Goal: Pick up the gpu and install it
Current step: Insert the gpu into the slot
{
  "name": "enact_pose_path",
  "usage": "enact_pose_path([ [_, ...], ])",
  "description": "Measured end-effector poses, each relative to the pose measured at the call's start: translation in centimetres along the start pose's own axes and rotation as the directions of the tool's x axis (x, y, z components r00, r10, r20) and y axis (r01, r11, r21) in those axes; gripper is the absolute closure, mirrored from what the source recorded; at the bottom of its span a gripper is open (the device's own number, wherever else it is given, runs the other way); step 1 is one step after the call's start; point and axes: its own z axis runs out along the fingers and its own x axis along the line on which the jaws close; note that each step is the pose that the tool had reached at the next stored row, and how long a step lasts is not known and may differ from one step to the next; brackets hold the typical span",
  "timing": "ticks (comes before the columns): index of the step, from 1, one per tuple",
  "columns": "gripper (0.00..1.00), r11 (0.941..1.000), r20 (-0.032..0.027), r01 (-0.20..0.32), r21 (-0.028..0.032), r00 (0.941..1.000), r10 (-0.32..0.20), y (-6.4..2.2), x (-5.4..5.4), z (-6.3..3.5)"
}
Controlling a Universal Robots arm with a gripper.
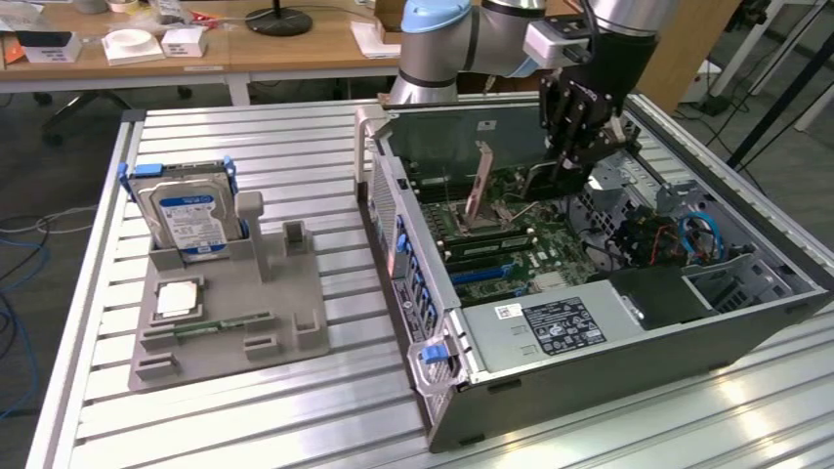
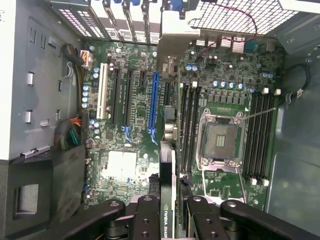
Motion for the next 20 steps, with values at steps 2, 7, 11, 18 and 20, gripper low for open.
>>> enact_pose_path([
  [2, 0.74, 1.0, 0.0, 0.0, 0.0, 1.0, 0.0, 0.0, 0.0, 0.1],
  [7, 0.74, 1.0, 0.0, 0.0, 0.0, 1.0, 0.0, 0.0, 0.01, 0.32],
  [11, 0.74, 1.0, 0.0, 0.0, -0.0001, 1.0, 0.0, 0.0, 0.01, 0.51],
  [18, 0.74, 1.0, -0.0001, 0.0, -0.0001, 1.0, 0.0, 0.0, 0.02, 0.78],
  [20, 0.74, 1.0, -0.0002, 0.0, -0.0001, 1.0, 0.0, 0.0, 0.02, 0.8],
])
